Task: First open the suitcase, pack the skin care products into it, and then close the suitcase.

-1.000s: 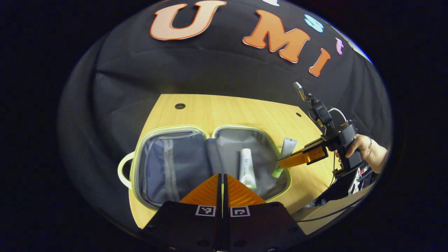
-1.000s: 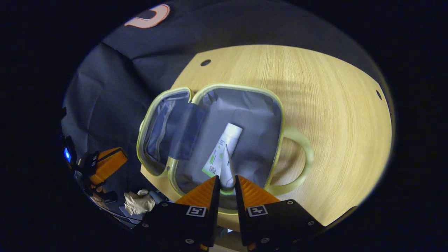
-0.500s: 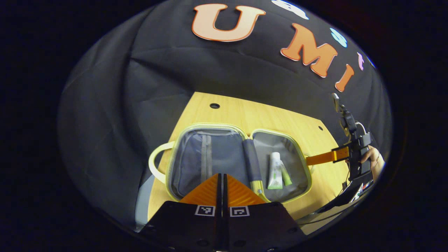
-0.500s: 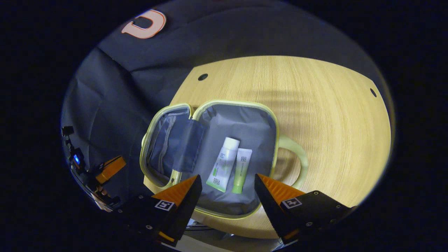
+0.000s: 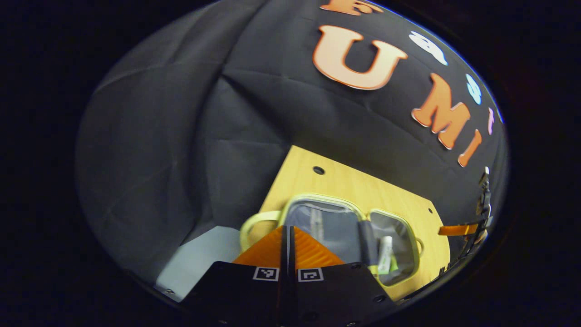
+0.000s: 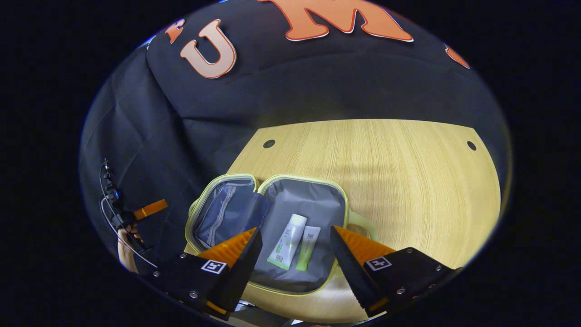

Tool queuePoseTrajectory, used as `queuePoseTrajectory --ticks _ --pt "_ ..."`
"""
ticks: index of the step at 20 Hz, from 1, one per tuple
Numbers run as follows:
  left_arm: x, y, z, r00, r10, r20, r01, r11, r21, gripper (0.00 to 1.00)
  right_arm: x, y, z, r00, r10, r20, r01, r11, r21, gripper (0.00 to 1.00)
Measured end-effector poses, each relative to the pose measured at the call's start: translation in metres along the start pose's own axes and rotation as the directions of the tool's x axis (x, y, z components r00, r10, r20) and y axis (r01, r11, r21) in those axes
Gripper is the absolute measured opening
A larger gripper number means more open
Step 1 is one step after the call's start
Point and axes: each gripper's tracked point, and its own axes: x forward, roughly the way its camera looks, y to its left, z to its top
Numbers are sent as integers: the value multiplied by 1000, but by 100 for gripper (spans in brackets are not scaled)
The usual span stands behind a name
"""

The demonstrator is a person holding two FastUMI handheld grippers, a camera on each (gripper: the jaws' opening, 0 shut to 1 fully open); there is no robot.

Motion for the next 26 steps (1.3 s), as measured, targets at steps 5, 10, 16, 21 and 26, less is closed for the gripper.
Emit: queuePoseTrajectory --ticks 5,10,16,21,26 --pt "46 38 -43 982 -106 -156 77 981 -180 1 2 -1 -2 1000 -8 -9 8 1000 5 96" --pt "84 47 -72 963 -144 -228 80 960 -268 45 -3 -4 -4 1000 -19 -11 19 1000 24 96" --pt "93 81 -82 968 -79 -239 -3 946 -325 97 -16 -23 -5 998 -69 -12 70 996 49 96" --pt "101 60 -77 966 -203 -163 94 857 -506 96 -17 -26 -9 997 -79 -25 80 995 61 96" --pt "115 56 -90 966 -123 -226 -3 873 -488 17 -18 -22 -9 998 -65 -20 66 995 76 95"
